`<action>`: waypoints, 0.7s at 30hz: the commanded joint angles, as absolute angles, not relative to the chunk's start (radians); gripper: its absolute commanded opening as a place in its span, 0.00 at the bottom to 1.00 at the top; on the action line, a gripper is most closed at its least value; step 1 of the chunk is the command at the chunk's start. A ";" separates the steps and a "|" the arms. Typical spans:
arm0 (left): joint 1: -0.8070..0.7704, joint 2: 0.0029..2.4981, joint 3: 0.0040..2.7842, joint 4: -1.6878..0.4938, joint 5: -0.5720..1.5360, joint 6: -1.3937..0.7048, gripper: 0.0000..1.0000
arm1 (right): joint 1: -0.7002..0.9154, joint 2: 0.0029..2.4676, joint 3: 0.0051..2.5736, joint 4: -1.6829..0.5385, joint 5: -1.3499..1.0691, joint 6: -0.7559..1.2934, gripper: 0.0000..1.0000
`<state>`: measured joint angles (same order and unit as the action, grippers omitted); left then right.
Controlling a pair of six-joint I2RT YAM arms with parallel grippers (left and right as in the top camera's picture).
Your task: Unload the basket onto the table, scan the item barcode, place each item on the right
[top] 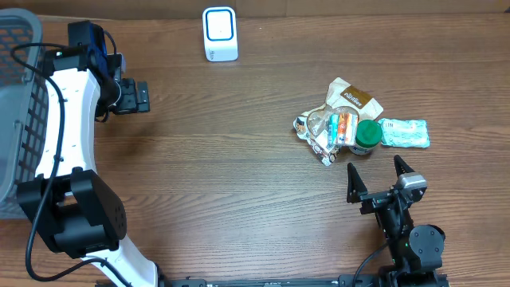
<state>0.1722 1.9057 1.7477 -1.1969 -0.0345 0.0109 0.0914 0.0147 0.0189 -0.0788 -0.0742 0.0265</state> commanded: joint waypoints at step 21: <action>0.173 1.696 1.764 -1.196 -0.033 0.023 1.00 | 0.084 0.003 0.008 -0.076 -0.077 0.032 1.00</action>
<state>0.1719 1.8481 1.7473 -1.1973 -0.0349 0.0109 0.0914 0.0147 0.0189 -0.0788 -0.0742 0.0265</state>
